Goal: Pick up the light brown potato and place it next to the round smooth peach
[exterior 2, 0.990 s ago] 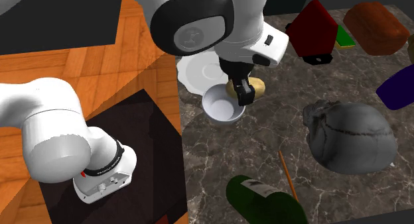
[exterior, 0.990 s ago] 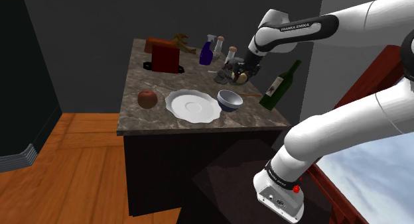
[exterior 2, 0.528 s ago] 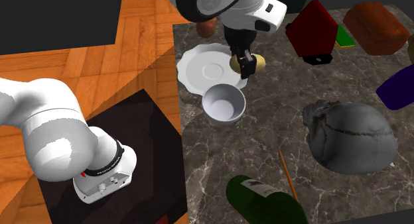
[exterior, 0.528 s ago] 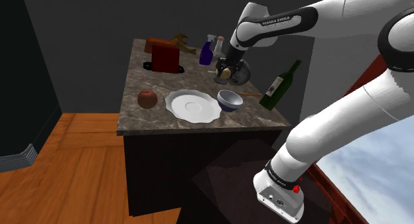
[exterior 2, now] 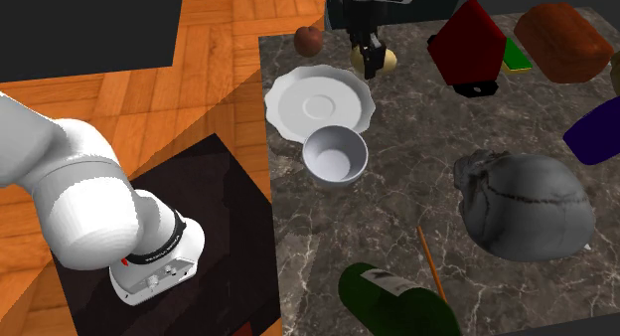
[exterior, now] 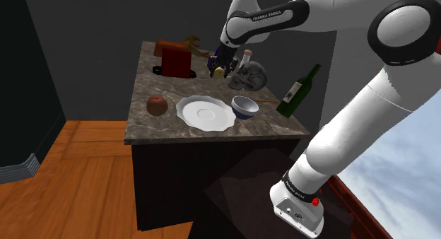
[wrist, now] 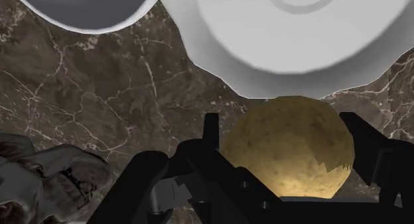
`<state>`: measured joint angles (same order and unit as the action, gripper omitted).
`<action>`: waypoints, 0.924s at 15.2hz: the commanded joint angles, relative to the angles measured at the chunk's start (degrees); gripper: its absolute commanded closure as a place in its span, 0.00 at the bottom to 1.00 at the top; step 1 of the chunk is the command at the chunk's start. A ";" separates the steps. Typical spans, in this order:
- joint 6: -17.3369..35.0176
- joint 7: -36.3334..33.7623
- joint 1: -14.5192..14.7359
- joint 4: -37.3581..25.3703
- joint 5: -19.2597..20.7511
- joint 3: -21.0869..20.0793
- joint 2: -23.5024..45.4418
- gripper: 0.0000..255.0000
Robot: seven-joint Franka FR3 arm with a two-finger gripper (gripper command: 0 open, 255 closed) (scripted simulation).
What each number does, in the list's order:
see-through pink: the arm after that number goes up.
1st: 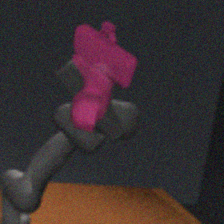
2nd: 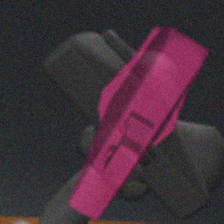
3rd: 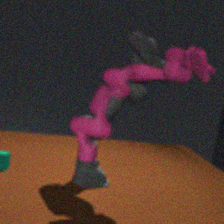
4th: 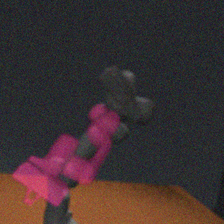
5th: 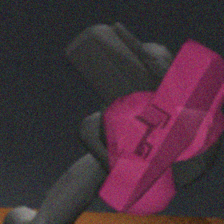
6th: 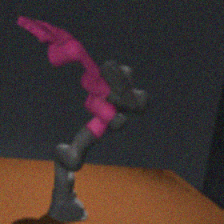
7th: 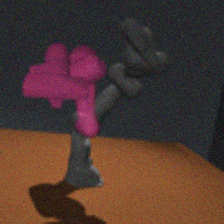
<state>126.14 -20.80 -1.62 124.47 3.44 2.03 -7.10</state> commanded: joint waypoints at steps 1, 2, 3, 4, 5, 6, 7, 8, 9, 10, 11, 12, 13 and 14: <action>-0.36 -2.00 0.83 -3.46 0.06 -1.09 3.18 1.00; -0.71 -2.97 1.26 -5.42 0.16 -1.60 4.84 1.00; -1.11 -3.93 1.69 -7.44 0.29 -2.08 6.52 1.00; -1.55 -4.87 2.13 -9.54 0.44 -2.53 8.22 1.00; -2.04 -5.79 2.57 -11.71 0.62 -2.96 9.96 1.00; -2.59 -6.70 3.03 -13.96 0.81 -3.34 11.72 1.00; -3.19 -7.58 3.51 -16.30 1.02 -3.69 13.51 1.00; -3.84 -8.44 3.99 -18.72 1.25 -4.02 15.34 1.00; -4.55 -9.27 4.48 -21.25 1.48 -4.33 17.21 1.00; -5.32 -10.07 4.98 -23.87 1.72 -4.61 19.13 1.00; -6.16 -10.84 5.51 -26.61 1.97 -4.85 21.09 1.00; -7.07 -11.58 6.04 -29.47 2.22 -5.08 23.10 1.00; -8.06 -12.29 6.59 -32.48 2.46 -5.27 25.18 1.00; -9.13 -12.96 7.16 -35.64 2.70 -5.44 27.34 1.00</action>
<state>118.08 -33.01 4.98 91.91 5.90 -3.21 18.17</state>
